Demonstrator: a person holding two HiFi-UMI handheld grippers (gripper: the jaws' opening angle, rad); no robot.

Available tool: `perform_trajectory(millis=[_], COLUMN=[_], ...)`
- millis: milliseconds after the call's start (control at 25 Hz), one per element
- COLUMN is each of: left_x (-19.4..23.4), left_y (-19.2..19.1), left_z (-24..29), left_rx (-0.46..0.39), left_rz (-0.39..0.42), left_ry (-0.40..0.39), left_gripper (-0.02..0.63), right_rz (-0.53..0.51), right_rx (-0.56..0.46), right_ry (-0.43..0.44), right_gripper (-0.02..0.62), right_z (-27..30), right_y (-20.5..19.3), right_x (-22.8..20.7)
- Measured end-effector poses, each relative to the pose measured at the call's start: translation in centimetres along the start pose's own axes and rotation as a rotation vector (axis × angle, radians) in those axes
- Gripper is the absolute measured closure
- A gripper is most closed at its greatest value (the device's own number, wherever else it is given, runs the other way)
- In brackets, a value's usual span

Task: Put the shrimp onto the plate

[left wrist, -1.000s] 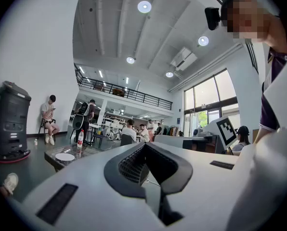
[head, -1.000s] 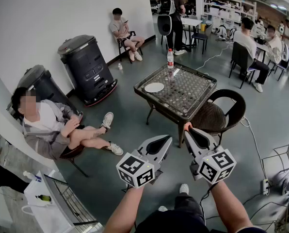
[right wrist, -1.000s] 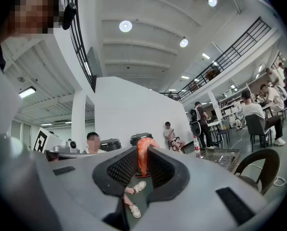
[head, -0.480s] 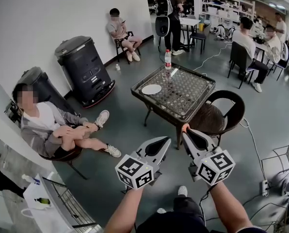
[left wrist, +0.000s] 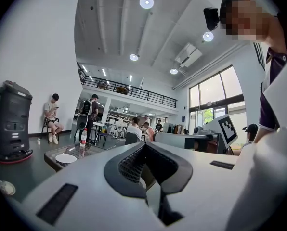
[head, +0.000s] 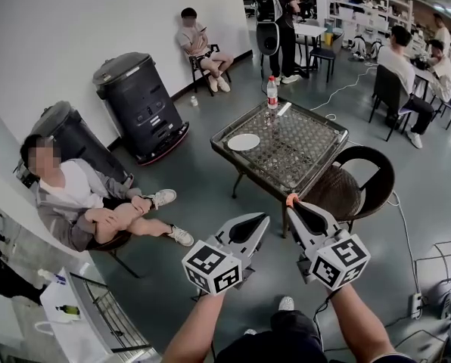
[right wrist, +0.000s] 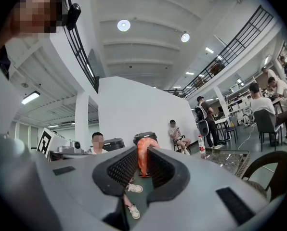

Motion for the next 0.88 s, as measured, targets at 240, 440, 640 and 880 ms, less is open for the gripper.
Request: perform_trajectory(millis=[240, 440, 640, 880], left_x=[1.0, 1.7, 2.8, 5.6], left_y=[0.1, 0.8, 0.9, 0.6], left_z=[3.9, 6.3, 7.8, 8.7], left_rx=[0.016, 0.021, 0.02, 0.01], left_rz=[-0.001, 0.008, 0.011, -0.007], left_ry=[0.042, 0.077, 0.104, 0.121], left_gripper=[0.597, 0.597, 0.597, 0.597], right_rz=[-0.009, -0.006, -0.002, -0.009], right_rx=[-0.001, 0.003, 0.0, 0.021], right_ry=[0.05, 0.088, 0.115, 0.124], right_gripper=[0.534, 0.534, 0.534, 0.534], right_z=[1.5, 2.8, 4.3, 7.0], right_y=[1.3, 2.5, 3.1, 3.1], right_x=[-4.4, -7.3, -9.3, -10.5])
Point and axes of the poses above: the fingertips, and each gripper's own axes: z forward along the fingers, x to its left, y out of its top, the point moved 10 cm from there along -z, backward along the fingers, and after that the axes turned 5 degrees about z, right-handed, at the moved point
